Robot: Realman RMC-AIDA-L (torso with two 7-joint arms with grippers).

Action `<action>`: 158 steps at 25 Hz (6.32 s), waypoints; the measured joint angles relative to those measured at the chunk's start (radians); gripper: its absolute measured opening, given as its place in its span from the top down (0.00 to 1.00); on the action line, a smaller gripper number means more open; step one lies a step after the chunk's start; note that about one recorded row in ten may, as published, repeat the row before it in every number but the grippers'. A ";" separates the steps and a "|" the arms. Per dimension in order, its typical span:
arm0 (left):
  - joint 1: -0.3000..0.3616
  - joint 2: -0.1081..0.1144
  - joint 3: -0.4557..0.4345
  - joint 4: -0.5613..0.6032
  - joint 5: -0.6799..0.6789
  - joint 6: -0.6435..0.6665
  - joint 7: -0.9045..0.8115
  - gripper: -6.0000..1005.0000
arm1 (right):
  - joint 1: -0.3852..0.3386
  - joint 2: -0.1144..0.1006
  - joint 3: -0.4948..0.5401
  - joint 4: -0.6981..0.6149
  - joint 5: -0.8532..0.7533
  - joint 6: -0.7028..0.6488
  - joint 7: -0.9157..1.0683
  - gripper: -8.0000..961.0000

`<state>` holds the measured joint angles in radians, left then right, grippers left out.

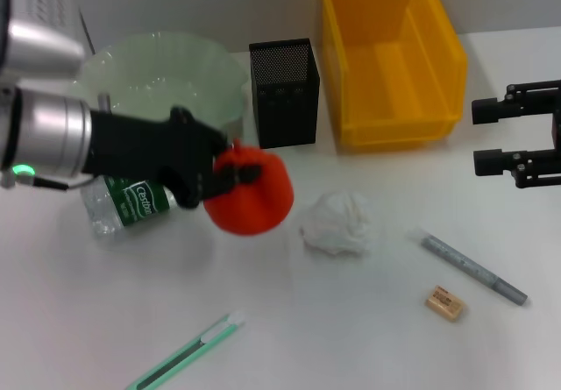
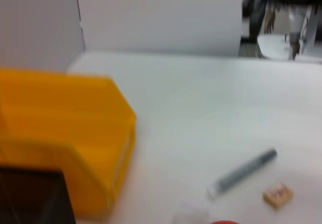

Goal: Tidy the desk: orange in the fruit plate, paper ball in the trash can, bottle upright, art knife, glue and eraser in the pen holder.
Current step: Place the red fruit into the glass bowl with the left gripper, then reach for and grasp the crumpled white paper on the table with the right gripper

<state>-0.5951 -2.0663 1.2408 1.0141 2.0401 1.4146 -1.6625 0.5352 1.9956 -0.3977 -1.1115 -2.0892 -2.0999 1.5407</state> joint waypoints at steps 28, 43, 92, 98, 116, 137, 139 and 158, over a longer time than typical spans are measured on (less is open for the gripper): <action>-0.146 -0.007 -0.043 -0.050 0.131 -0.618 0.003 0.88 | -0.010 0.014 -0.008 0.002 0.001 0.003 0.026 0.32; -0.140 -0.006 -0.034 -0.064 0.316 -0.616 -0.093 0.88 | 0.003 0.019 -0.032 0.003 0.000 0.010 0.040 0.32; 0.073 0.017 -0.328 -0.171 -0.168 0.105 0.146 0.30 | 0.028 0.036 -0.158 -0.066 -0.051 0.140 0.194 0.31; 0.049 0.008 -0.326 -0.214 -0.157 0.082 0.179 0.30 | 0.096 0.031 -0.282 -0.055 -0.106 0.272 0.351 0.31; 0.019 0.006 -0.333 -0.218 -0.164 0.015 0.174 0.30 | 0.287 0.060 -0.542 0.022 -0.456 0.361 0.660 0.31; 0.005 0.005 -0.325 -0.218 -0.160 0.004 0.182 0.30 | 0.336 0.080 -0.680 0.195 -0.495 0.566 0.698 0.31; 0.005 0.005 -0.320 -0.218 -0.159 0.004 0.182 0.30 | 0.342 0.080 -0.697 0.205 -0.495 0.587 0.704 0.31; 0.003 0.005 -0.294 -0.218 -0.156 0.004 0.184 0.30 | 0.398 0.081 -0.721 0.315 -0.489 0.638 0.705 0.31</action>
<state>-0.5922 -2.0617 0.9471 0.7961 1.8839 1.4190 -1.4787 0.9333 2.0769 -1.1192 -0.7962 -2.5777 -1.4620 2.2457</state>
